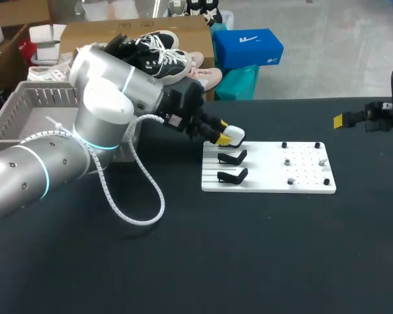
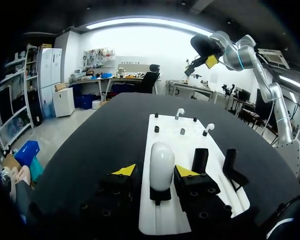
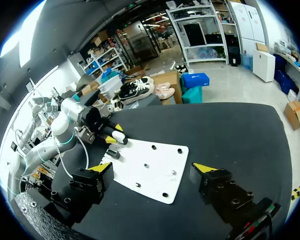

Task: Pick up each earbud case from the left stands, insert the matching earbuds, close the lid, and place the case in the box.

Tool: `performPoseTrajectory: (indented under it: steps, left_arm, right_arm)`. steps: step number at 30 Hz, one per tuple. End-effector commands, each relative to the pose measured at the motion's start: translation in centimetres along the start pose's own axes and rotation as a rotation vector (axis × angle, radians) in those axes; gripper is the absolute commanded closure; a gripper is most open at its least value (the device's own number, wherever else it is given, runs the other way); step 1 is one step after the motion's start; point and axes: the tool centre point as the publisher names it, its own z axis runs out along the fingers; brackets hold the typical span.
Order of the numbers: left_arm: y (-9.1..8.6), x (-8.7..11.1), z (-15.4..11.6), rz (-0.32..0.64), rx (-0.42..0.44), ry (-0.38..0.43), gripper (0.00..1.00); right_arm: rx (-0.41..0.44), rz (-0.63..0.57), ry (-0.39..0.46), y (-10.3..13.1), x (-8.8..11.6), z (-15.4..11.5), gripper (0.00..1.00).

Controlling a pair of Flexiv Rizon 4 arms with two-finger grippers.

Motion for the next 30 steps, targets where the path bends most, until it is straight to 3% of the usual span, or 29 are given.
performPoseTrajectory:
  steps: [1, 10, 12, 14, 15, 23, 30]
  left_arm:
    - [-0.1, 0.0, 0.2, 0.001, -0.007, -0.002, 0.52]
    - [0.0, 0.2, 0.6, 0.01, -0.021, -0.004, 0.62]
    - [0.0, 0.2, 0.6, 0.008, -0.024, -0.008, 0.73]
    - [-0.1, 0.1, 0.5, 0.004, -0.028, -0.013, 0.96]
    - [-0.1, 0.1, 0.4, 0.002, -0.029, -0.014, 1.0]
    - [-1.6, -1.1, -1.4, -0.009, -0.035, -0.042, 1.0]
    - [-4.5, -2.4, -3.9, -0.065, -0.068, -0.1, 1.0]
  right_arm:
    - [-0.004, -0.002, 0.0, -0.1, 0.0, 0.0, 0.0]
    - [-0.004, -0.002, 0.0, -0.1, 0.0, 0.0, 0.0]
    - [-0.004, -0.002, 0.0, -0.1, 0.0, 0.0, 0.0]
    - [-0.004, -0.002, 0.0, -0.1, 0.0, 0.0, 0.0]
    - [-0.004, -0.002, 0.0, -0.1, 0.0, 0.0, 0.0]
    - [-0.004, -0.002, 0.0, -0.1, 0.0, 0.0, 0.0]
    - [-0.004, -0.002, 0.0, -0.1, 0.0, 0.0, 0.0]
